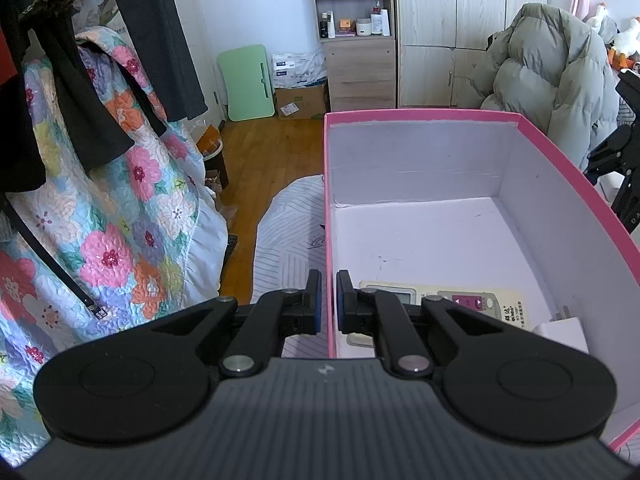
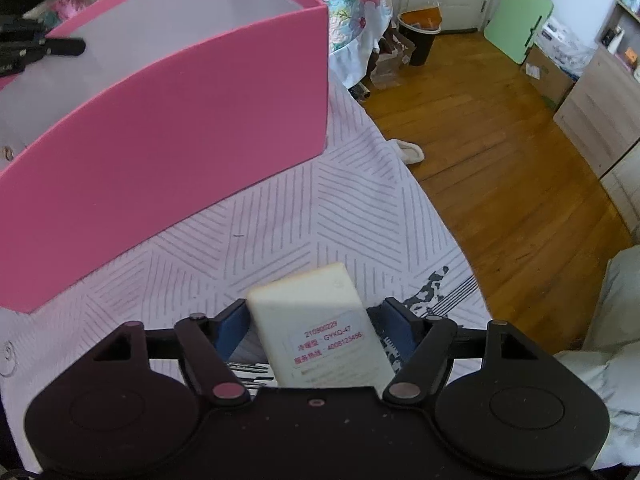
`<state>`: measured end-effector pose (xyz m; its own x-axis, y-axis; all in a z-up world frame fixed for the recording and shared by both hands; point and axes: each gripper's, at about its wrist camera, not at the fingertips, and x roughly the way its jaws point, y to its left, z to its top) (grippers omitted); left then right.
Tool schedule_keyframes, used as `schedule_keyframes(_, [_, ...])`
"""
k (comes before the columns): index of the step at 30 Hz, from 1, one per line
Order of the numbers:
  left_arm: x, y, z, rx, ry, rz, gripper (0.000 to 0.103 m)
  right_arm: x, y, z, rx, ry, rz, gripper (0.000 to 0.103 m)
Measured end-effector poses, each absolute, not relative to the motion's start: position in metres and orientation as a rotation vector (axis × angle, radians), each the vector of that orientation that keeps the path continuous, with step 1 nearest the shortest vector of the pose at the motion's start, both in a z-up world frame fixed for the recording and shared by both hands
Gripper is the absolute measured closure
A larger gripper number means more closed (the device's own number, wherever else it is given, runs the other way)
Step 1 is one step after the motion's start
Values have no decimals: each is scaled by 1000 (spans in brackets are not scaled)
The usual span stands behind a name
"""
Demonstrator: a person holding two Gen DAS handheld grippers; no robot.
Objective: Organize rigid objects
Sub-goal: 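Grasp the cream remote with the printed label in the right gripper, then lift the cream remote into the pink box and open the right gripper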
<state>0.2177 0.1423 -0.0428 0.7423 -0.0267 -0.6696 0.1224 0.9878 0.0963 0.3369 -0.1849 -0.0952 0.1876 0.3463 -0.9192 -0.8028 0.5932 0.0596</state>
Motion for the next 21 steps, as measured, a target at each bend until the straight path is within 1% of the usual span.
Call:
schedule_keyframes(6, [216, 143, -43, 134, 729, -86, 95, 316, -179, -86, -540, 1025, 754, 34])
schedule_keyframes(13, [212, 143, -42, 143, 706, -88, 95, 276, -189, -44, -464, 887, 559, 35])
schedule_keyframes(19, [209, 140, -42, 153, 692, -78, 95, 233, -182, -29, -457, 776, 485, 41])
schedule_keyframes(21, [209, 140, -41, 156, 690, -75, 95, 220, -181, -24, -434, 757, 469, 41])
